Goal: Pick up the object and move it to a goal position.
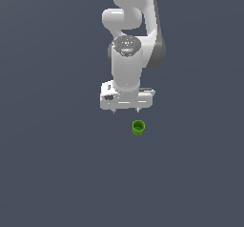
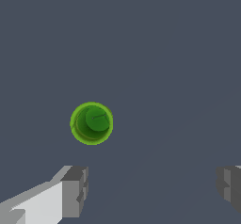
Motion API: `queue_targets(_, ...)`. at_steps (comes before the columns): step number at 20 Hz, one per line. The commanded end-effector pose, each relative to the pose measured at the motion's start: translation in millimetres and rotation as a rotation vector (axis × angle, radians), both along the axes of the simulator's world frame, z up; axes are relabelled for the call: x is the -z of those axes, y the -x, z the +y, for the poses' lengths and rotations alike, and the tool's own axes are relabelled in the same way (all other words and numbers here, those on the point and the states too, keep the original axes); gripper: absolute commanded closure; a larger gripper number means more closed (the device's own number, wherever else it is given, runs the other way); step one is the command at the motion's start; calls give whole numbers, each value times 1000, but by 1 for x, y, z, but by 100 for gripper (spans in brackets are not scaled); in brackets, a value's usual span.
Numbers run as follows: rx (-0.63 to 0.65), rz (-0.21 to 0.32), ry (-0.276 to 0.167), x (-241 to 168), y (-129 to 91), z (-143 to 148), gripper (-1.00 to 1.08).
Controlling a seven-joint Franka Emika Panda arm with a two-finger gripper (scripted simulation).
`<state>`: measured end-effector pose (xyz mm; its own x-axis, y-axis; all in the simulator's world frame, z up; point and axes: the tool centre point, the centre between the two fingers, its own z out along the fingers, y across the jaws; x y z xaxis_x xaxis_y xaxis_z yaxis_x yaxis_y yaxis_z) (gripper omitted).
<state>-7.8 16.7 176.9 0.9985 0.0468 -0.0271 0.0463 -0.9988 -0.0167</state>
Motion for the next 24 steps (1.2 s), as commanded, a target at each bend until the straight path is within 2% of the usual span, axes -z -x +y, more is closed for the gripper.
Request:
queue_targets(1,0,0,0,0,0,0,-92)
queue_targets(11,19,45,-22,14,11,19,-92)
queue_targets(17,-5,35,-16,22,7,23,-92)
queue_targets(24,-98,2,1,54,-3,44,-92)
